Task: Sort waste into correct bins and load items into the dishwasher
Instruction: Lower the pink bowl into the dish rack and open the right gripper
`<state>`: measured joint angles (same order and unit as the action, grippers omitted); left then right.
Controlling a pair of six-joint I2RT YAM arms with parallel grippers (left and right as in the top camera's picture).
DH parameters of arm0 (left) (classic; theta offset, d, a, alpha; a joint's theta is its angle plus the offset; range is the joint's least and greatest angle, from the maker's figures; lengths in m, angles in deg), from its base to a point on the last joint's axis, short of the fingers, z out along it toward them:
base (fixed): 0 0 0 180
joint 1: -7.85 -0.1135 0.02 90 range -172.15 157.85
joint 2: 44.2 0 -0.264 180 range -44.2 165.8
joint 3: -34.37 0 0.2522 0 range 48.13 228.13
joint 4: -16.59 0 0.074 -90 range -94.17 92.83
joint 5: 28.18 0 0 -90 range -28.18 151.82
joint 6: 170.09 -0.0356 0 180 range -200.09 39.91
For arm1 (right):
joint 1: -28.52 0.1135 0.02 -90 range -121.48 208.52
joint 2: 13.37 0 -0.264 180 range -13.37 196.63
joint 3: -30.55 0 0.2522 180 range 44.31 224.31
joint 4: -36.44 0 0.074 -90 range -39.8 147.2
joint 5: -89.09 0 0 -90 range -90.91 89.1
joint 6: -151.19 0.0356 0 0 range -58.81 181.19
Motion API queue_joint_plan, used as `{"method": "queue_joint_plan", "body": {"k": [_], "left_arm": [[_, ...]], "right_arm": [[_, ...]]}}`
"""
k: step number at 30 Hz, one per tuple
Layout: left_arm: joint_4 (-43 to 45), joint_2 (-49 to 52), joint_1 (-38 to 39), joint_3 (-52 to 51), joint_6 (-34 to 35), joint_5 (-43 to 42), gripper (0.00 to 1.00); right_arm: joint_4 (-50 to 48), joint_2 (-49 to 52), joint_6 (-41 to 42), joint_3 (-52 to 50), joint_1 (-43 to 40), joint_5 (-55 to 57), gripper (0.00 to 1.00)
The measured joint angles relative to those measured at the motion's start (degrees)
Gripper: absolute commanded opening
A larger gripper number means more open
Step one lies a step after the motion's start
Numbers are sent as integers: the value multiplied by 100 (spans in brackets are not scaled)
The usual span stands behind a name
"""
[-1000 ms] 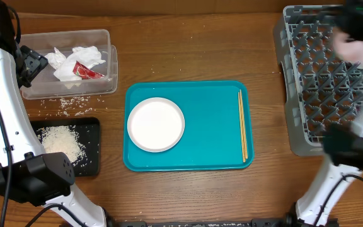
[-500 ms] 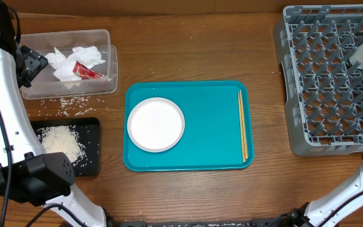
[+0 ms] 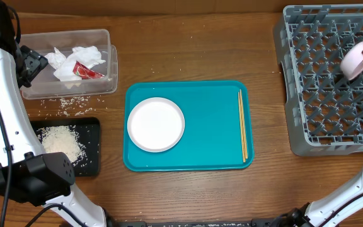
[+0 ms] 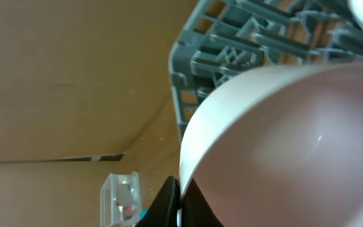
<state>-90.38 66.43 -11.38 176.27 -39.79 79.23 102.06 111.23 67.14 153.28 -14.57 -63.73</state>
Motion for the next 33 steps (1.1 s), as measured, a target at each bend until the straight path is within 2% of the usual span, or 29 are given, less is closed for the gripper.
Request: {"method": "queue_joint_plan", "body": {"k": [8, 17, 21, 25, 33], "left_arm": [[0, -2, 0, 0, 0, 0, 100], [0, 0, 0, 0, 0, 0, 100], [0, 0, 0, 0, 0, 0, 100], [0, 0, 0, 0, 0, 0, 100], [0, -2, -2, 0, 0, 0, 100]], "right_arm": [[-72, 0, -2, -72, -181, 44, 4], [688, -2, -31, -70, -538, -85, 4], [1182, -50, 107, -72, -828, 151, 18], [1628, -297, 302, -101, -1117, 916, 39], [1895, -1263, 654, -111, -1220, 1751, 43]]}}
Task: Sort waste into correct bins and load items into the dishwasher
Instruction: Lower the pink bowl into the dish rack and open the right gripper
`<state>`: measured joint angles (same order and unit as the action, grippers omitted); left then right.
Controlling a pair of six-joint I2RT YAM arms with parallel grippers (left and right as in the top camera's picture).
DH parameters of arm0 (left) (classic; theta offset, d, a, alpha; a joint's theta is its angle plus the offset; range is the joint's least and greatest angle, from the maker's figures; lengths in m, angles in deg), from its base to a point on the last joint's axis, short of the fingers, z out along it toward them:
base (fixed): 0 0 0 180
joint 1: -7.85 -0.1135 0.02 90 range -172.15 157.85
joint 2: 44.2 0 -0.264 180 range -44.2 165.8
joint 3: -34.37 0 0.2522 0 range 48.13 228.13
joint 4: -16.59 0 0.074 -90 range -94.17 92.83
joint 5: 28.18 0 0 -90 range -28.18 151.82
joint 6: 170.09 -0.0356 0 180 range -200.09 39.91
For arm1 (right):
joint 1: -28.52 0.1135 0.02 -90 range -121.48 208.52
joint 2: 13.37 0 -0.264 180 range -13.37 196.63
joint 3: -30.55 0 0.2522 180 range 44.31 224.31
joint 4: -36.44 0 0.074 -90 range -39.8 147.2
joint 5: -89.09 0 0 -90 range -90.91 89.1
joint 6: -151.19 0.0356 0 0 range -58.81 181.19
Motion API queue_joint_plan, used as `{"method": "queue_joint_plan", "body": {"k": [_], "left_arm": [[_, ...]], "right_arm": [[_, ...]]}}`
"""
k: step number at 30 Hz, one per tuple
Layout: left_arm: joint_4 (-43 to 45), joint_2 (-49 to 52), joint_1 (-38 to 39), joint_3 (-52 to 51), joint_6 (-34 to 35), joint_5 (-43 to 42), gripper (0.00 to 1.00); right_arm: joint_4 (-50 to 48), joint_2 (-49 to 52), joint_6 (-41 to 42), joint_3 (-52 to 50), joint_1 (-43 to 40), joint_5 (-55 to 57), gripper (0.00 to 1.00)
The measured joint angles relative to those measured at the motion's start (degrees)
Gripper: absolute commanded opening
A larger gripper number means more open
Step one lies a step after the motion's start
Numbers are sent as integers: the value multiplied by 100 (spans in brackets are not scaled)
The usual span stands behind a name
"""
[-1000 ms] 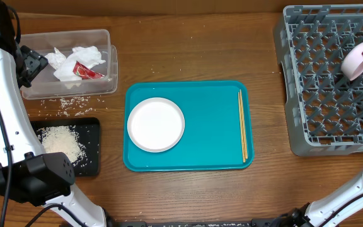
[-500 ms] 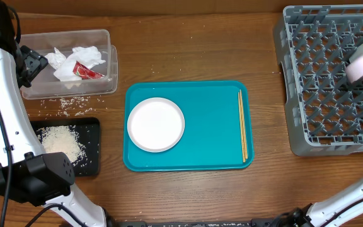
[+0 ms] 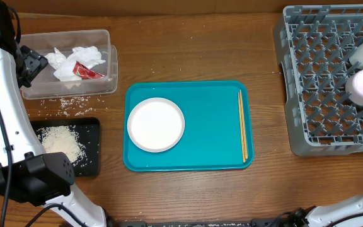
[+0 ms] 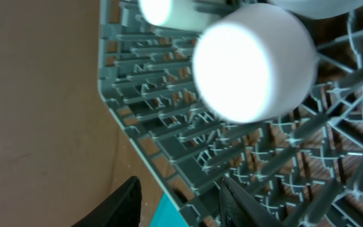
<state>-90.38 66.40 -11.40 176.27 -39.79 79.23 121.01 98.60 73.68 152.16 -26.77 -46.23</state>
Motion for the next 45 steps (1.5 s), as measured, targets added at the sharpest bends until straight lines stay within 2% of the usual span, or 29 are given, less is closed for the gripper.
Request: {"method": "queue_joint_plan", "body": {"k": [6, 12, 15, 17, 22, 34, 36, 39, 45], "left_arm": [[0, 2, 2, 0, 0, 0, 100], [0, 2, 2, 0, 0, 0, 100], [0, 2, 2, 0, 0, 0, 100], [2, 2, 2, 0, 0, 0, 100], [0, 2, 2, 0, 0, 0, 100], [0, 2, 2, 0, 0, 0, 100], [0, 2, 2, 0, 0, 0, 100], [0, 2, 2, 0, 0, 0, 100], [0, 2, 2, 0, 0, 0, 100]], "right_arm": [[-634, -284, 114, 0, 424, 444, 41], [-1025, -164, 608, -20, 1314, 2065, 41], [-1259, 59, 769, -22, 1703, 2813, 36], [-1311, 210, 935, -26, 1849, 3239, 32], [-1384, 557, 1368, -52, 1902, 4232, 31], [-1727, 866, 1561, -57, 1825, 4887, 30], [-1725, 866, 1572, -57, 1825, 4913, 27], [-1744, 866, 1589, -57, 1825, 4924, 18], [-1762, 866, 1606, -57, 1832, 4935, 9]]}}
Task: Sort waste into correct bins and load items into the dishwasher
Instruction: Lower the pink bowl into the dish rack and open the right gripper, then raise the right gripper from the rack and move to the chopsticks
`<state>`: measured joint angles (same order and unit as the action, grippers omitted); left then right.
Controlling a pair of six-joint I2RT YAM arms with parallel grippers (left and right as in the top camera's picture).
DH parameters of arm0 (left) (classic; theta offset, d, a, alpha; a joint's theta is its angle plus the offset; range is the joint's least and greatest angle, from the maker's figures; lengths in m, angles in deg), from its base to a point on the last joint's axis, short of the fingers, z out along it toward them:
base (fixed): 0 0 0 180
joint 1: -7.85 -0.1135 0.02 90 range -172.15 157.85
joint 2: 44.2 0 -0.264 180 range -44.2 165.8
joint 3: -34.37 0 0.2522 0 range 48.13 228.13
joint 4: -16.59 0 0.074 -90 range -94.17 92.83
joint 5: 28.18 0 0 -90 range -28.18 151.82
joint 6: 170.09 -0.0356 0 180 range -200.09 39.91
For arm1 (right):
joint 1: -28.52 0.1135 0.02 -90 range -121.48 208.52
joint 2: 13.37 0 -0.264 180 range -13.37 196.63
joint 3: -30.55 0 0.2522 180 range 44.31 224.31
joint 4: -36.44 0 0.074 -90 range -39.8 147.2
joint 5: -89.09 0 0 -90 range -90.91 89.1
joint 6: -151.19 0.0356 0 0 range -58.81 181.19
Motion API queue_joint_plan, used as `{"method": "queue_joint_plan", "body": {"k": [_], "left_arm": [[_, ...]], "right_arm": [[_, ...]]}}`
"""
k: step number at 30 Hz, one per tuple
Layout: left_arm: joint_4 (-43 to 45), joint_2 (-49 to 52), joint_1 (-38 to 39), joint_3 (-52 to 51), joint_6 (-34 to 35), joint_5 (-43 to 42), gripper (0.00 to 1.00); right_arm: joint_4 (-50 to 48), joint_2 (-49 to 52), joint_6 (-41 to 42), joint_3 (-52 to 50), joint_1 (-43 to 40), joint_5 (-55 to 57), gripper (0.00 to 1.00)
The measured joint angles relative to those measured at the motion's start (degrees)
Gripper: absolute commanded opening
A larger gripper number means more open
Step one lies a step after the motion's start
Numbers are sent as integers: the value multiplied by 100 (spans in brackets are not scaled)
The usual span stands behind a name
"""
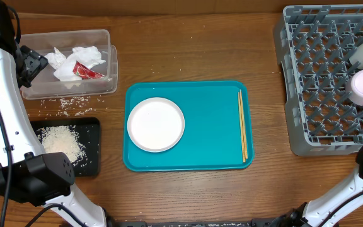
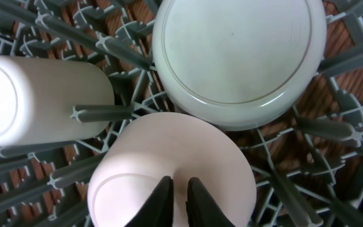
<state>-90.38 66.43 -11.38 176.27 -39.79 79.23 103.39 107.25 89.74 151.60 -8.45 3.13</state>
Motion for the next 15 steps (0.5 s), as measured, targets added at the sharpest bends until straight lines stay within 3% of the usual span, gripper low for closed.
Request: {"method": "queue_joint_plan", "body": {"k": [15], "left_arm": [[0, 0, 0, 0, 0, 0, 100]], "right_arm": [[232, 269, -7, 79, 0, 85, 8]]}}
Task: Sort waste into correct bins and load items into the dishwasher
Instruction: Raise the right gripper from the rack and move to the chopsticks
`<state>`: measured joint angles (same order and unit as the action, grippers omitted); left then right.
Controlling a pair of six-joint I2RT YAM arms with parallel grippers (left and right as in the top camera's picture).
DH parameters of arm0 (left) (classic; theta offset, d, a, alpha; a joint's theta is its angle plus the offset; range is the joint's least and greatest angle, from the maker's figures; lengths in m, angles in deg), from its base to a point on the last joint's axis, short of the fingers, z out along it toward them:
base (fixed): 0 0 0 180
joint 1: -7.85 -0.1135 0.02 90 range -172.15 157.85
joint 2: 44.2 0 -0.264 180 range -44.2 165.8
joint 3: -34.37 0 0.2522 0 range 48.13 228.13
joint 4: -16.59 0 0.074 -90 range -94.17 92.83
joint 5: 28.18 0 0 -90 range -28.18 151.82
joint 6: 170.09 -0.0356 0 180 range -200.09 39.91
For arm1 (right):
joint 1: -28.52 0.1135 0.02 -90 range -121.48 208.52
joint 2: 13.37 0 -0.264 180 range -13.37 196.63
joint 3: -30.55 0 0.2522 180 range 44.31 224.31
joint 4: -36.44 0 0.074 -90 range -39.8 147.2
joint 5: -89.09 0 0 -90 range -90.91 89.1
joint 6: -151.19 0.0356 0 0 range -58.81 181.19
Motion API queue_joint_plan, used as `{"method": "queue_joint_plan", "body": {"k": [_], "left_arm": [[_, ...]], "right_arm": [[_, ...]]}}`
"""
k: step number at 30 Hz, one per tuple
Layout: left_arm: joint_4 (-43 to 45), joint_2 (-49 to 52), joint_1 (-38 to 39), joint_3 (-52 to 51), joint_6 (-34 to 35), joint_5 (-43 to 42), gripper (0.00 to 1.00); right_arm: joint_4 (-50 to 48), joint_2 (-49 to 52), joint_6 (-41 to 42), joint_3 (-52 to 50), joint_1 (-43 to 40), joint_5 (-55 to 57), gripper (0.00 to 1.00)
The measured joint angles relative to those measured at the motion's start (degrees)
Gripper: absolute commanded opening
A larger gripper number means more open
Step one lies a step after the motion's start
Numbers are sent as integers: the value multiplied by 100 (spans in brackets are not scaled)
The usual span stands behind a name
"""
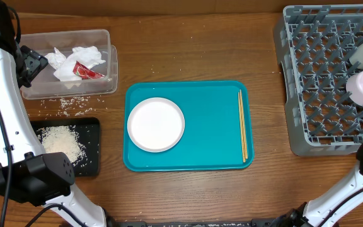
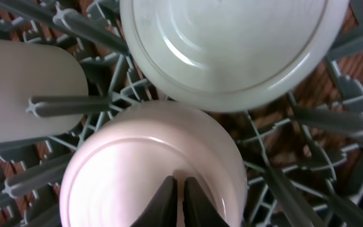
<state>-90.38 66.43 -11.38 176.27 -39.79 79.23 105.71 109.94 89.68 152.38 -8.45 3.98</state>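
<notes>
An upturned pink bowl (image 2: 150,173) sits in the grey dish rack (image 1: 320,94). Beside it are an upturned white bowl (image 2: 232,44) and a white cup (image 2: 24,94) lying on its side. My right gripper (image 2: 179,192) is shut just over the pink bowl's base, with nothing between its fingers. On the teal tray (image 1: 188,161) lie a white plate (image 1: 155,124) and chopsticks (image 1: 242,132). My left gripper (image 1: 29,66) hangs by the clear bin; its jaws are unreadable.
A clear bin (image 1: 106,82) at the back left holds crumpled tissue and a red wrapper. A black tray (image 1: 90,157) with a heap of rice lies at the front left. Loose rice grains are scattered on the wood between them.
My right gripper has come closer to the pink bowl's base, its fingers still shut. The bowl fills more of the wrist view. The left arm, tray, plate and chopsticks have not moved.
My right gripper first held the pink bowl tilted over the rack. Then the bowl stood upturned in the rack beside the white cup, with the gripper open and away. Later the gripper was shut above the bowl's base, and now it is closer still.
</notes>
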Motion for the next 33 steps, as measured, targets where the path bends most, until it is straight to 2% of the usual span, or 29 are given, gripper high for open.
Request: {"method": "queue_joint_plan", "body": {"k": [4, 10, 12, 13, 14, 15, 21, 24, 30, 33], "left_arm": [[0, 0, 0, 0, 0, 0, 100], [0, 0, 0, 0, 0, 0, 100], [0, 0, 0, 0, 0, 0, 100], [0, 0, 0, 0, 0, 0, 100], [2, -2, 0, 0, 0, 0, 100], [0, 0, 0, 0, 0, 2, 100], [0, 0, 0, 0, 0, 0, 100], [0, 0, 0, 0, 0, 0, 100], [0, 0, -2, 0, 0, 0, 100], [0, 0, 0, 0, 0, 0, 100]], "right_arm": [[507, 2, -2, 278, -15, -2, 8], [1163, -98, -4, 1211, -15, -326, 10], [1307, -313, -116, 1432, -17, -782, 28], [1311, -446, -214, 1482, -13, -1062, 41], [1325, -566, -337, 1510, -11, -1318, 59], [1351, -667, -393, 1539, -2, -1539, 67], [2251, -1086, -1248, 1648, 286, -3040, 69], [2712, -1084, -1652, 1582, 750, -3488, 71], [3115, -1084, -2063, 1410, 2074, -3274, 68], [3182, -1084, -2127, 1193, 2745, -2813, 73]]}}
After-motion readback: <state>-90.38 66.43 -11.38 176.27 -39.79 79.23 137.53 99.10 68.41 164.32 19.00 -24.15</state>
